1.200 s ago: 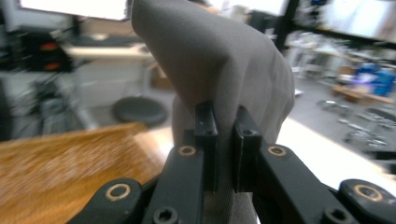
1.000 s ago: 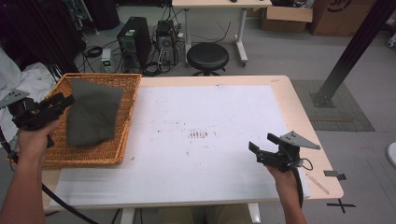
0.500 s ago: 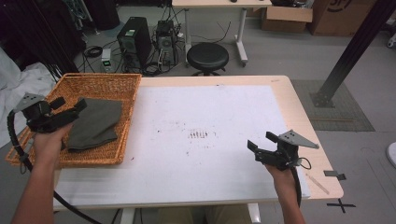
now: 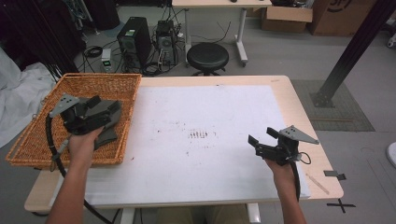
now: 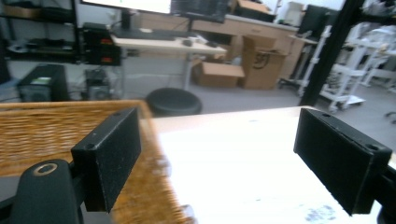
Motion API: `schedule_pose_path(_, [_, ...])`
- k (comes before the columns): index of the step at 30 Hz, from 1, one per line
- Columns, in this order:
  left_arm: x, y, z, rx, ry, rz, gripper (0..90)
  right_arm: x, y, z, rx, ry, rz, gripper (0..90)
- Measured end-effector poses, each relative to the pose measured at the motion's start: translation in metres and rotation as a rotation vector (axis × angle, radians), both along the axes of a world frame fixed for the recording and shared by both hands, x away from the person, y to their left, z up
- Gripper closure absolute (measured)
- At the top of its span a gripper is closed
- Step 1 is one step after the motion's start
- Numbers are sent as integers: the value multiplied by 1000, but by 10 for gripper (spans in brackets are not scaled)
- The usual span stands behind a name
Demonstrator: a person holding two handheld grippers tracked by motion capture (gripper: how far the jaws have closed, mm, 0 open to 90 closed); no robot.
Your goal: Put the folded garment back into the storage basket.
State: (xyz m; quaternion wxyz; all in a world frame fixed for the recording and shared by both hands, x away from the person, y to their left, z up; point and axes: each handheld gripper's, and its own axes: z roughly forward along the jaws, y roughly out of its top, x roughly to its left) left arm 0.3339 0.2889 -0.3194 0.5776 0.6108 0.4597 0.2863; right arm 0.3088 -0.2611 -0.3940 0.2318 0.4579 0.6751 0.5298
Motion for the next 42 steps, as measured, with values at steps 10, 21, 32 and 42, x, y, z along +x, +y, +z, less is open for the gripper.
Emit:
schedule_pose_path(10, [-4,-61,-4,-29,-20,-92,156,4,0,-2,-10,0,0,144])
schedule_pose_path(21, [-3,-117,-20,-26,0,-159,157,6,-2,4,-9,-17,-2,144])
schedule_pose_path(32, [-1,-147,-54,41,52,-167,157,4,-5,4,-23,-24,-20,144])
schedule_pose_path(42, [2,-154,-69,75,70,-169,159,3,-3,-2,-31,-17,-39,144])
